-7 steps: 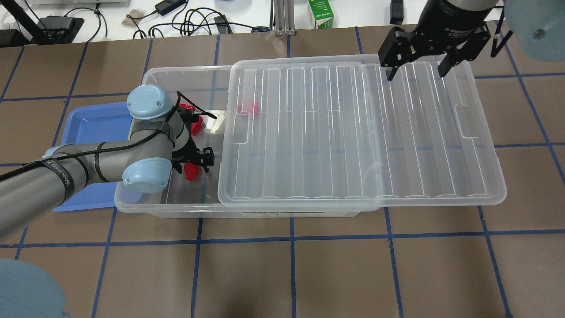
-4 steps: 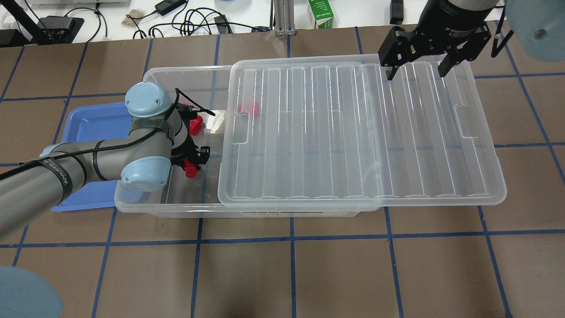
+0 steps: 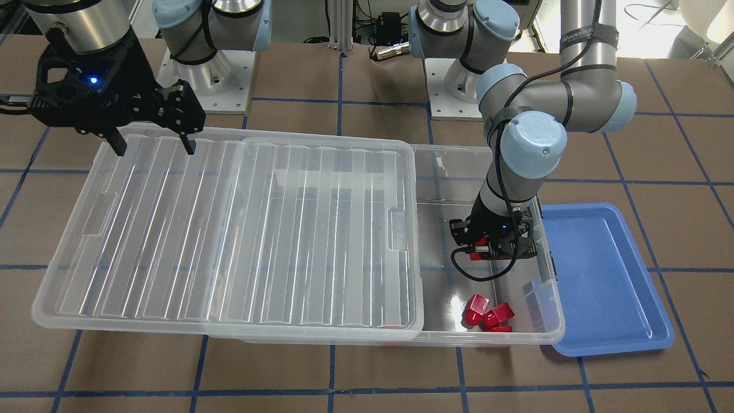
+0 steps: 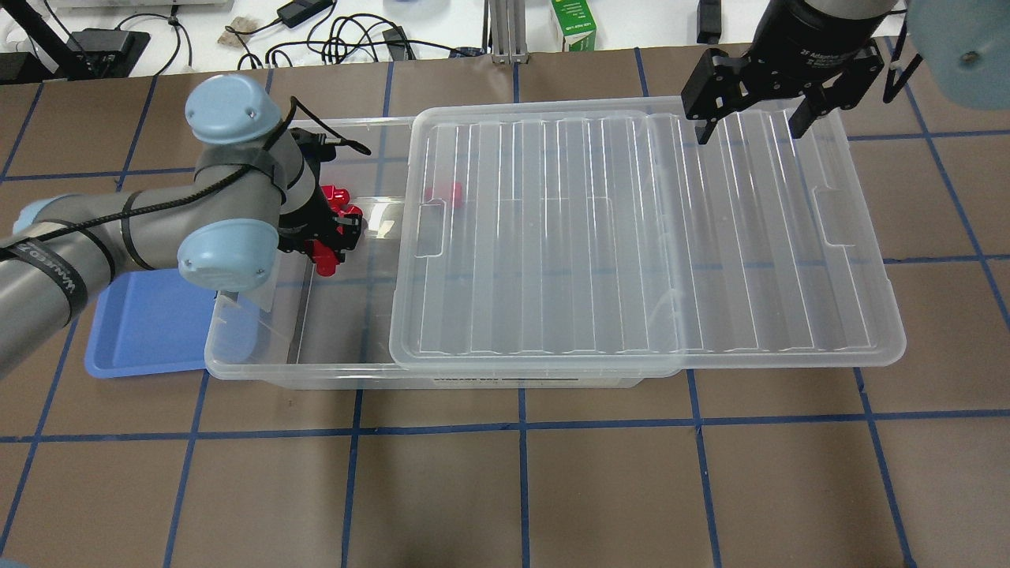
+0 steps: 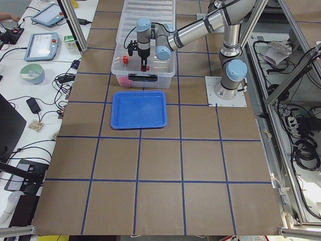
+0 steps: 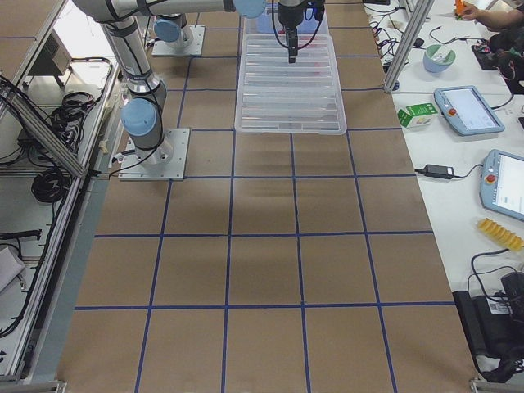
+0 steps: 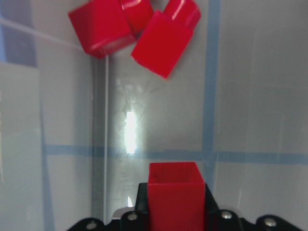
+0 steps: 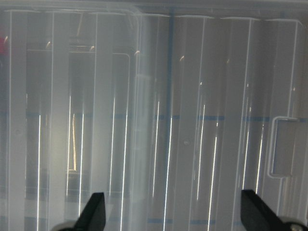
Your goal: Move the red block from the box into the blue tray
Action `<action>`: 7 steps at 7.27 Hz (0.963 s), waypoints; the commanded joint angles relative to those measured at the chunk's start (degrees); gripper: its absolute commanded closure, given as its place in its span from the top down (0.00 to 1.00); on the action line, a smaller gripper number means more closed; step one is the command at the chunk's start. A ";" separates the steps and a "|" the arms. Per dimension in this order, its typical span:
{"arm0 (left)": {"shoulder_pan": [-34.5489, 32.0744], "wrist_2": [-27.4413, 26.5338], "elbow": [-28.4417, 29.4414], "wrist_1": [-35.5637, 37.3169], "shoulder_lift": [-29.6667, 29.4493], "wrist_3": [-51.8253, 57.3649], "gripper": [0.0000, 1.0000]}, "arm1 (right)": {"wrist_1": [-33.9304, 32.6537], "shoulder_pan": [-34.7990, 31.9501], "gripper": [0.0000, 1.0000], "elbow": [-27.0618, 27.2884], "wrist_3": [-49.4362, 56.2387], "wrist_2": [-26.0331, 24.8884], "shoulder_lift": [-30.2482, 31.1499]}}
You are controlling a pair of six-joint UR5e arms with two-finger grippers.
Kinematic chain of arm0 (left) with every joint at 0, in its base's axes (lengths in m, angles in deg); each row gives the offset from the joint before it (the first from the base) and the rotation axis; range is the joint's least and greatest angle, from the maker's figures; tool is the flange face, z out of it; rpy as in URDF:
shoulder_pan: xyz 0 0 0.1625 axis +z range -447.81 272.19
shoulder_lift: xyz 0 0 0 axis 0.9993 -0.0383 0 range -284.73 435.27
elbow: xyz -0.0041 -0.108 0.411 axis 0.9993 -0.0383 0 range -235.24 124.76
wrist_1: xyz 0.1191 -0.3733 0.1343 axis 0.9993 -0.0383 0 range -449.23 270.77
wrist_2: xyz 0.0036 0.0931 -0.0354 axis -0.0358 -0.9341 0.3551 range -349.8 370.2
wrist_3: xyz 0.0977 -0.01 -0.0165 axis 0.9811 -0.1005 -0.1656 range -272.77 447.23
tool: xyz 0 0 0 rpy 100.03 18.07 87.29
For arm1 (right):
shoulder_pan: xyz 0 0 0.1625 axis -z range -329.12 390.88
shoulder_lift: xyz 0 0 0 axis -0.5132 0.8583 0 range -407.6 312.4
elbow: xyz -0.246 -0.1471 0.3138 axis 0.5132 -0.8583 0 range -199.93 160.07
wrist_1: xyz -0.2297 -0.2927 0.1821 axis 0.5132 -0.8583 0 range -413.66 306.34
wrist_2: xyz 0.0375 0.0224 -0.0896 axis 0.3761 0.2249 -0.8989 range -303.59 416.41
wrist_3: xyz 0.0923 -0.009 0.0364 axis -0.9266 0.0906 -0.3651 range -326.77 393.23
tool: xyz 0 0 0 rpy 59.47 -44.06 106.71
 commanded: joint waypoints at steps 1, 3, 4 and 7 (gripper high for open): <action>0.32 1.48 9.03 -11.29 1.88 0.06 0.22 | 0.11 5.82 1.00 0.12 2.70 -4.30 -0.01; 5.04 2.10 14.49 -18.60 2.23 2.50 0.22 | 0.11 14.69 1.00 3.26 11.66 -4.48 -0.01; 8.03 3.15 14.51 -19.16 2.50 4.26 0.22 | 0.11 19.43 1.00 5.11 12.56 -4.48 -0.01; 23.56 6.21 12.85 -18.28 0.22 23.89 0.22 | -5.58 27.56 0.96 13.63 18.80 -4.30 -0.19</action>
